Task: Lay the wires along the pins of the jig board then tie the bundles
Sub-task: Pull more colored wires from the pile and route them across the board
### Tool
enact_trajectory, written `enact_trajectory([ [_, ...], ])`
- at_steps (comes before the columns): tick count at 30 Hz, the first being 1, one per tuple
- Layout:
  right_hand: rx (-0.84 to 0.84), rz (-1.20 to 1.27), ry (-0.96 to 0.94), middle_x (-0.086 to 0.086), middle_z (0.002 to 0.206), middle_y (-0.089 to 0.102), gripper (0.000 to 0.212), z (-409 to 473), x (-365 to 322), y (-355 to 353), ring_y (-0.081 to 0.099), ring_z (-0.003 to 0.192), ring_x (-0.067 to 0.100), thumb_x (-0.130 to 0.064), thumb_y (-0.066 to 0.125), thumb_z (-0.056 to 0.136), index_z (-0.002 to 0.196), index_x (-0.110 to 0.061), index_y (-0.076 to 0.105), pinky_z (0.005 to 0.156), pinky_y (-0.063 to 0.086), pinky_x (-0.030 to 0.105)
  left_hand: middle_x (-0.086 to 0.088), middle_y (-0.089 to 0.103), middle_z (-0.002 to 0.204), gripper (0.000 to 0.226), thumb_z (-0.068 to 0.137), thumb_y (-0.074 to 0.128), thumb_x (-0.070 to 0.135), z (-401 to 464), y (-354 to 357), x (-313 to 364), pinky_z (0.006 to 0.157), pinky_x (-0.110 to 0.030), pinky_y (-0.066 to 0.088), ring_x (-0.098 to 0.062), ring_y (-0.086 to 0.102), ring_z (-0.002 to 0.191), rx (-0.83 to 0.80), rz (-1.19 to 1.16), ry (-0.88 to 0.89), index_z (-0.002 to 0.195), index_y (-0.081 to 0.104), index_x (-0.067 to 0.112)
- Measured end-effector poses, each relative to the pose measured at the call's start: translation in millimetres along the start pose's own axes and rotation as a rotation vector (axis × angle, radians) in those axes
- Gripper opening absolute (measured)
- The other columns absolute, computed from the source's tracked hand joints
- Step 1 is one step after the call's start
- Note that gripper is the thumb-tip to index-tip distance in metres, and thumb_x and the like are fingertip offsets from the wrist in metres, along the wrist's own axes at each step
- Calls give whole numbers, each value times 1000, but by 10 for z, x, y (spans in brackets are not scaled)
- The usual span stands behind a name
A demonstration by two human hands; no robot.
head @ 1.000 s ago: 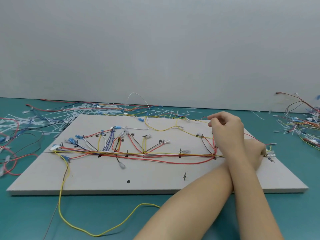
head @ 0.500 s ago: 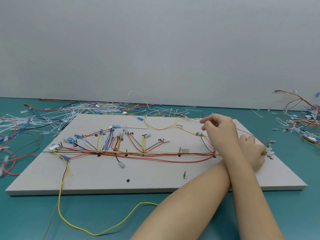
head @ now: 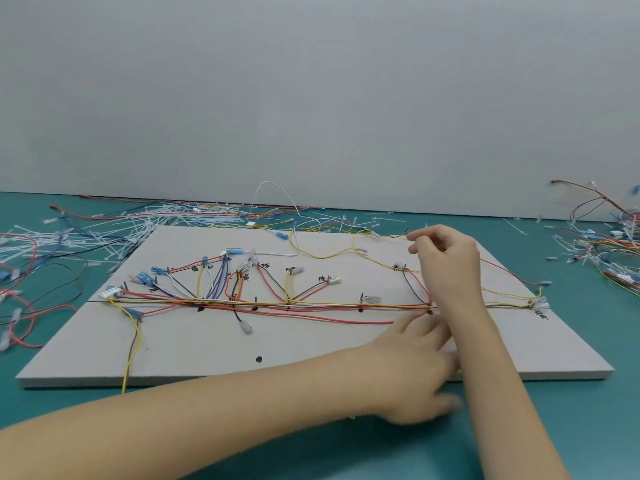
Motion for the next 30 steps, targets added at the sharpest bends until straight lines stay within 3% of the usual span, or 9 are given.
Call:
enact_trajectory([
  [3,-101,-41,28,1,74,69,24,-17,37,139,57,65,10,-8,51,85,77,-21,70,59,40,24,5,-6,162,68,95,53,45,-596,39,-140,120,-33,-9,-6,-15,146,-125,-292,43,152,20,32],
  [5,-171,-74,46,2,79,69,24,-35,62,220,58,70,12,-8,51,84,77,-20,70,61,39,24,22,-5,159,70,88,61,48,-939,-80,-361,116,-20,-5,8,-15,142,-116,-437,8,147,22,47],
  [8,-249,-113,50,-4,78,68,25,-76,73,307,47,54,-1,-9,51,85,76,-24,69,51,31,18,39,30,138,56,75,66,46,-1324,-247,-915,100,-3,21,18,23,131,-90,-620,-149,124,42,58],
  [10,-287,-137,52,-6,76,67,25,-106,80,362,46,50,-2,-10,51,85,76,-24,69,49,30,15,34,46,115,47,65,59,30,-1575,-229,-1358,90,-13,35,14,42,114,-126,-564,-276,105,54,56],
  [12,-330,-153,59,-6,75,67,24,-138,95,415,47,53,-1,-11,52,85,77,-23,70,51,32,17,34,48,103,56,53,48,16,-1805,-158,-1828,83,-20,39,14,46,105,-142,-453,-388,91,57,56],
  [17,-411,-209,56,-9,71,65,23,-185,126,491,47,55,3,-12,53,84,75,-25,71,54,33,23,33,50,102,72,50,33,11,-2304,102,-2574,81,-41,53,7,50,101,-289,-399,-573,97,57,60],
  [20,-420,-233,50,-9,71,65,23,-178,133,491,47,56,3,-13,53,84,74,-26,70,54,32,23,25,49,102,69,53,37,7,-2357,154,-2702,72,-25,51,14,49,84,-291,-444,-618,96,58,56],
  [23,-434,-238,46,-9,72,65,23,-184,137,498,46,54,2,-12,53,84,75,-24,71,53,32,23,17,54,90,61,50,38,6,-2326,173,-2753,60,-13,43,5,51,80,-238,-482,-631,86,63,47],
  [30,-469,-241,66,-10,72,65,27,-205,171,537,48,57,3,-12,52,84,70,-28,68,55,33,22,21,63,81,46,44,59,28,-2516,211,-2928,69,-27,53,-2,58,72,-193,-573,-613,83,73,45],
])
Point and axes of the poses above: each hand's wrist, its own z-axis towards the middle knuckle, its own y-axis out of the palm, x = y × z, the point moved 7 cm from there along z, towards the middle knuckle
